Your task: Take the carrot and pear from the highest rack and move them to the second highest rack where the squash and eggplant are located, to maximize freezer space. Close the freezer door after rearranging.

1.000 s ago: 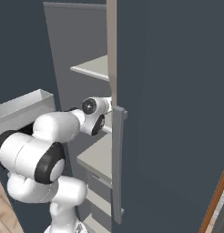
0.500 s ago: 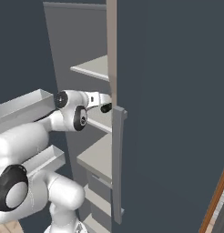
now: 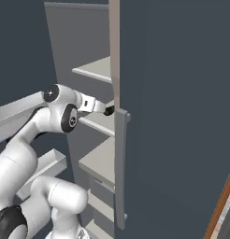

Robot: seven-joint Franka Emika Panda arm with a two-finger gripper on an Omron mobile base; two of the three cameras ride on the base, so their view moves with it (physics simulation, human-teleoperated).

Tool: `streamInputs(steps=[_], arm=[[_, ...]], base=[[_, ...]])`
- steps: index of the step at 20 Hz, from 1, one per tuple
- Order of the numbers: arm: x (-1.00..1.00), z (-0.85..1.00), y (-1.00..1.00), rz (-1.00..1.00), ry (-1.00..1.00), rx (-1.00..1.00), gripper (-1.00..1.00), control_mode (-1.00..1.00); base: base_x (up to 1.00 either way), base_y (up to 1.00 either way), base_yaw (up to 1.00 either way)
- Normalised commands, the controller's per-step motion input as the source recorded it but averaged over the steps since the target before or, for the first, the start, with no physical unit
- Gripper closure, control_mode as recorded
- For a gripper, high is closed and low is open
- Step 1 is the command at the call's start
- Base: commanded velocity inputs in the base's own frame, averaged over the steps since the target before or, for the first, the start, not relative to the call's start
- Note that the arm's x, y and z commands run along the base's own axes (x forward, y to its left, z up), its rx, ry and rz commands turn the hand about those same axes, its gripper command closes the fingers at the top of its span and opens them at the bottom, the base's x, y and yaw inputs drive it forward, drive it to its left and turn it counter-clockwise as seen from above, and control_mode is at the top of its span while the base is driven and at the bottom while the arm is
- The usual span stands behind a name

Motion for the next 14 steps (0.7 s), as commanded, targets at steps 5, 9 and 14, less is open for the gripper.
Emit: streamInputs(steps=[5,9,14], arm=[[-0.45,0.76,0.04,-0.16,0.07,0.23,-1.00,-1.00],[-0.27,0.79,0.00,-0.24,0.00,0.09,-1.00,-1.00],[-0.11,0.69,-0.05,-0.25,0.02,0.02,-1.00,-1.00]], base=[[0.00,0.00,0.00],[0.00,0.00,0.00],[0.00,0.00,0.00]])
